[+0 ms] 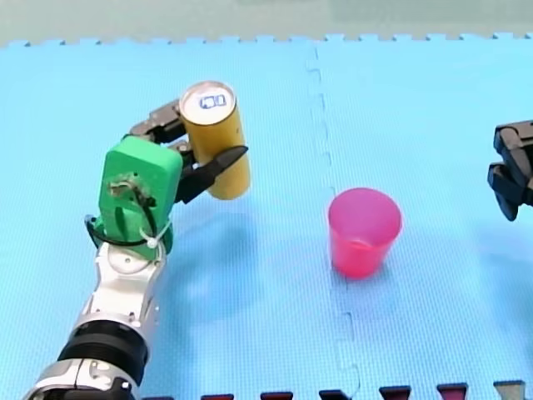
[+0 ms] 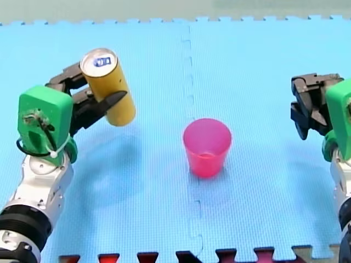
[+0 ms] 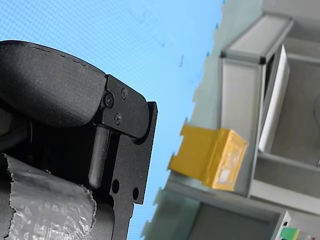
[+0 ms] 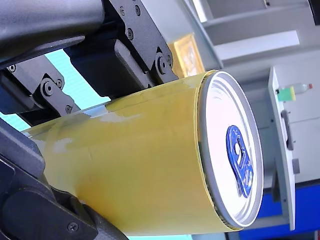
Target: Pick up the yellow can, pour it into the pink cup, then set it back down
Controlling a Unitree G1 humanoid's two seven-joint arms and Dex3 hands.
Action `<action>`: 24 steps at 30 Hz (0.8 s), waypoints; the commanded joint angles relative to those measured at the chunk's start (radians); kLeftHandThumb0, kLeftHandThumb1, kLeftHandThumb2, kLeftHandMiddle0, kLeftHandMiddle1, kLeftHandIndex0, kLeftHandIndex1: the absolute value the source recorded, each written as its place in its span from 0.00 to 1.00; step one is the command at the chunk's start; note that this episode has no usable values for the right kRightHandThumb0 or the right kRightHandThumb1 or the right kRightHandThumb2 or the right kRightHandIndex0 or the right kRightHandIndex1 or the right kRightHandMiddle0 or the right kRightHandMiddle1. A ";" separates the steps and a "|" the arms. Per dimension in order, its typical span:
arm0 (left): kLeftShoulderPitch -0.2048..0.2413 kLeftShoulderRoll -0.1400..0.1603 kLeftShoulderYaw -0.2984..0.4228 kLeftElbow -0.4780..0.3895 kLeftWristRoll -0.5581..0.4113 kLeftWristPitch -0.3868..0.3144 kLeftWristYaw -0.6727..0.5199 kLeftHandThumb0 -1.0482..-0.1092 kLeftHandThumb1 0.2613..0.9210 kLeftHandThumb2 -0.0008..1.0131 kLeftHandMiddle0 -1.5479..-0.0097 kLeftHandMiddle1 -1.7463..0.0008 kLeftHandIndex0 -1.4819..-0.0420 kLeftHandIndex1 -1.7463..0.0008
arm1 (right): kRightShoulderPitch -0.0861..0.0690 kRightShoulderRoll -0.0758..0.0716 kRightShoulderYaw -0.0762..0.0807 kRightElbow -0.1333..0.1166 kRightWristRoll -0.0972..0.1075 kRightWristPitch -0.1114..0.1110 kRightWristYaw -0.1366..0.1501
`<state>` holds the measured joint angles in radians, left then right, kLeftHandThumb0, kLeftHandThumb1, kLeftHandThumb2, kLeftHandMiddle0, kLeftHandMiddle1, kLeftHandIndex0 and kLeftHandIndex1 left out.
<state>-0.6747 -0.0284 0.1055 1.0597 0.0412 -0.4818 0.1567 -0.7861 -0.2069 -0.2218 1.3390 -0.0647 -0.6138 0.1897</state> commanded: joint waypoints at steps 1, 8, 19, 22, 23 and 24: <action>-0.022 0.002 -0.003 0.007 0.004 0.000 0.012 0.69 0.71 0.00 0.14 1.00 0.17 1.00 | -0.005 -0.001 -0.003 0.002 0.003 0.006 -0.005; -0.041 0.014 -0.034 0.018 0.056 -0.005 0.080 0.69 0.71 0.00 0.14 1.00 0.17 1.00 | -0.006 0.003 -0.004 0.002 0.003 0.011 -0.008; -0.048 0.037 -0.090 0.011 0.138 -0.004 0.162 0.71 0.72 0.00 0.14 1.00 0.18 1.00 | -0.004 0.009 0.004 -0.001 -0.002 0.010 -0.017; -0.050 0.039 -0.094 0.001 0.140 -0.003 0.163 0.71 0.72 0.00 0.14 1.00 0.18 1.00 | -0.003 0.012 0.006 -0.002 0.000 0.007 -0.012; -0.050 0.039 -0.097 -0.002 0.144 -0.004 0.165 0.71 0.72 0.00 0.14 1.00 0.18 1.00 | -0.003 0.013 0.005 -0.002 0.002 0.008 -0.006; -0.051 0.040 -0.101 -0.004 0.147 -0.006 0.167 0.71 0.72 0.00 0.14 1.00 0.18 1.00 | -0.003 0.013 0.004 -0.002 0.004 0.009 -0.001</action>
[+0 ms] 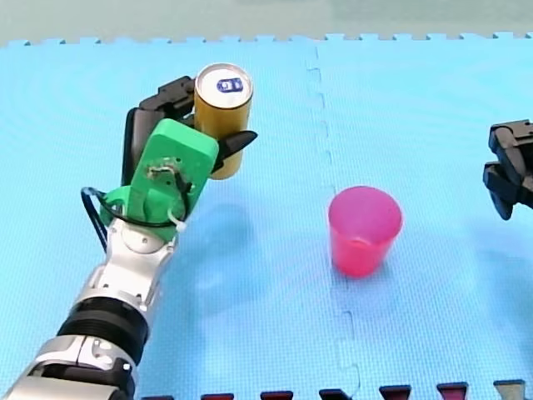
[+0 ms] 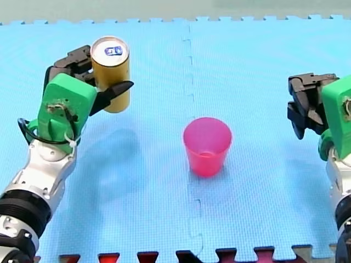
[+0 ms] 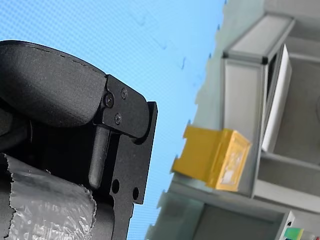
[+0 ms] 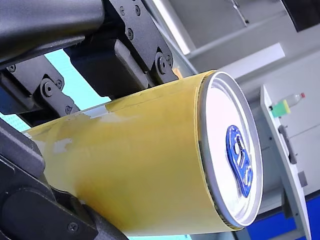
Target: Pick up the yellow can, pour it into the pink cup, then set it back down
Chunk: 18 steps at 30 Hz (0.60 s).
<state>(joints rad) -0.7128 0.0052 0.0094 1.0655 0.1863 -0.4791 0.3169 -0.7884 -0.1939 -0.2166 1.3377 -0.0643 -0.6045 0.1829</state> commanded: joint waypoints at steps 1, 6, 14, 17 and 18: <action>-0.014 0.006 -0.009 -0.011 0.007 -0.011 0.011 0.71 0.72 0.00 0.14 1.00 0.18 1.00 | -0.001 0.001 -0.002 -0.001 0.006 0.000 0.011; -0.029 0.010 -0.061 -0.006 0.076 -0.024 0.063 0.71 0.73 0.00 0.13 1.00 0.17 1.00 | 0.000 0.005 -0.009 -0.002 0.019 0.004 0.035; -0.079 -0.006 -0.119 0.032 0.146 -0.031 0.134 0.71 0.72 0.00 0.11 0.99 0.17 1.00 | 0.002 0.005 -0.020 -0.004 0.035 0.007 0.064; -0.094 -0.017 -0.131 0.039 0.155 -0.029 0.144 0.71 0.72 0.00 0.11 0.99 0.17 1.00 | 0.002 0.005 -0.020 -0.005 0.037 0.007 0.068; -0.098 -0.022 -0.136 0.041 0.159 -0.029 0.146 0.71 0.72 0.00 0.11 0.99 0.17 1.00 | 0.001 0.004 -0.020 -0.005 0.037 0.007 0.069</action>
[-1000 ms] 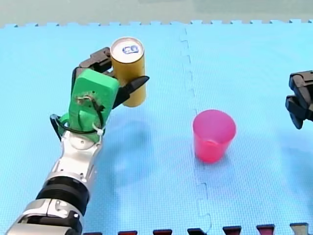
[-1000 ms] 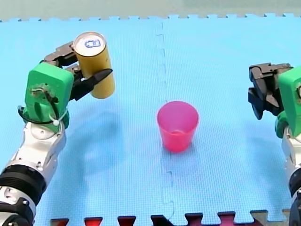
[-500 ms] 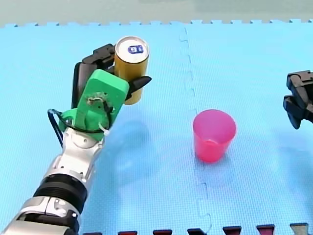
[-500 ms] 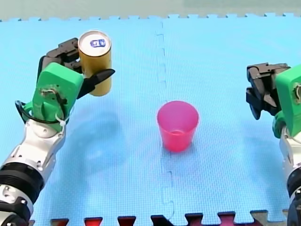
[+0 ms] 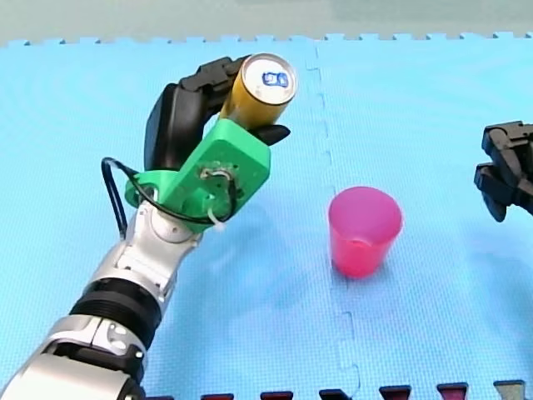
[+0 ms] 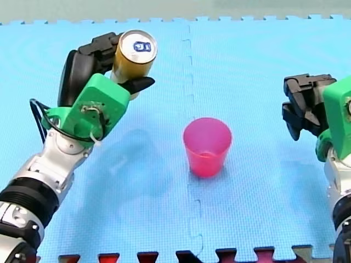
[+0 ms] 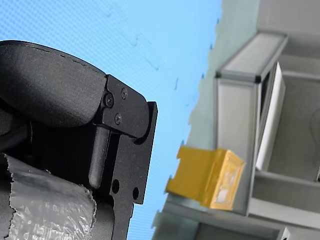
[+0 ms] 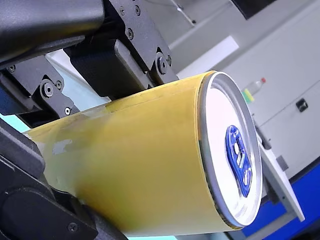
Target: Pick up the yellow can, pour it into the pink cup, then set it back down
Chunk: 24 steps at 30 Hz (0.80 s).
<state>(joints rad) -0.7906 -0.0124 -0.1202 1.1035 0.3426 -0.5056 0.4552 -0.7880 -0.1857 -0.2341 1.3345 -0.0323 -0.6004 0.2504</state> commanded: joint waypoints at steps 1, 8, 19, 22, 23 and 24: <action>-0.024 -0.007 -0.012 0.004 0.007 -0.003 0.008 0.71 0.72 0.00 0.11 0.99 0.17 1.00 | 0.000 -0.004 -0.002 -0.002 0.005 0.004 0.002; -0.033 -0.016 -0.054 0.005 0.034 -0.005 -0.009 0.70 0.72 0.00 0.11 1.00 0.16 1.00 | -0.004 -0.003 0.001 -0.003 0.006 0.014 0.007; -0.074 -0.011 -0.176 0.057 0.191 0.013 0.143 0.72 0.67 0.00 0.16 1.00 0.18 1.00 | -0.008 -0.006 0.012 -0.003 -0.002 0.032 0.000; -0.090 0.002 -0.235 0.088 0.272 0.012 0.246 0.73 0.67 0.00 0.15 1.00 0.17 1.00 | -0.007 -0.006 0.014 -0.002 -0.004 0.034 -0.002; -0.093 0.004 -0.248 0.099 0.291 0.009 0.275 0.74 0.67 0.00 0.15 0.99 0.17 1.00 | -0.007 -0.006 0.015 -0.002 -0.004 0.034 -0.003; -0.095 0.007 -0.264 0.110 0.312 0.003 0.310 0.74 0.66 0.00 0.14 0.99 0.17 1.00 | -0.006 -0.006 0.016 -0.002 -0.005 0.034 -0.005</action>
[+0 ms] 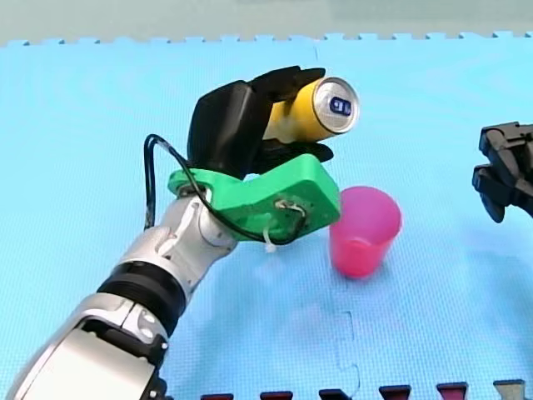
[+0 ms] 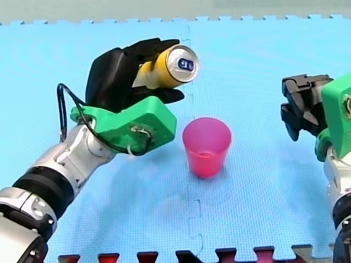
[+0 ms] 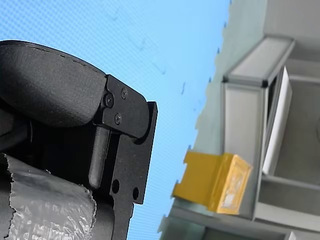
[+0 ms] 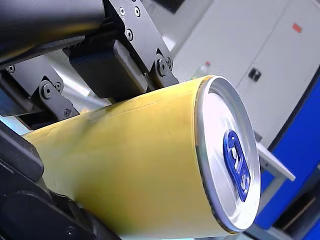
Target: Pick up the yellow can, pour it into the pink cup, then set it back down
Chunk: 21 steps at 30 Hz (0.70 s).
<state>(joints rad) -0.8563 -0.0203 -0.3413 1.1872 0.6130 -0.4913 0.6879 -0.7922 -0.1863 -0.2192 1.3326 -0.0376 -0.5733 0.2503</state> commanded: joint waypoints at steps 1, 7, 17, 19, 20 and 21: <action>-0.033 0.019 -0.059 0.036 0.064 -0.017 0.112 0.74 0.67 0.00 0.13 0.99 0.17 1.00 | -0.002 -0.005 0.002 0.000 -0.001 0.006 -0.007; -0.044 0.035 -0.117 0.063 0.135 -0.015 0.213 0.78 0.69 0.01 0.11 0.98 0.16 1.00 | 0.003 -0.007 0.004 -0.001 -0.008 0.001 -0.011; -0.054 0.049 -0.165 0.075 0.164 0.008 0.269 0.79 0.74 0.01 0.13 1.00 0.20 1.00 | 0.003 -0.004 0.005 -0.001 -0.008 0.003 -0.010; -0.055 0.053 -0.175 0.075 0.171 0.016 0.280 0.79 0.74 0.01 0.12 0.99 0.20 1.00 | 0.002 -0.003 0.005 -0.001 -0.008 0.002 -0.011; -0.055 0.055 -0.180 0.075 0.174 0.019 0.284 0.79 0.74 0.01 0.12 0.99 0.20 1.00 | 0.002 -0.002 0.006 -0.001 -0.008 0.002 -0.011; -0.056 0.057 -0.185 0.075 0.177 0.021 0.290 0.79 0.75 0.01 0.12 0.99 0.20 1.00 | 0.002 -0.001 0.006 -0.001 -0.008 0.001 -0.012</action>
<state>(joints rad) -0.8996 0.0289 -0.5199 1.2618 0.7867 -0.4733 0.9637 -0.7901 -0.1860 -0.2142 1.3326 -0.0469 -0.5734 0.2413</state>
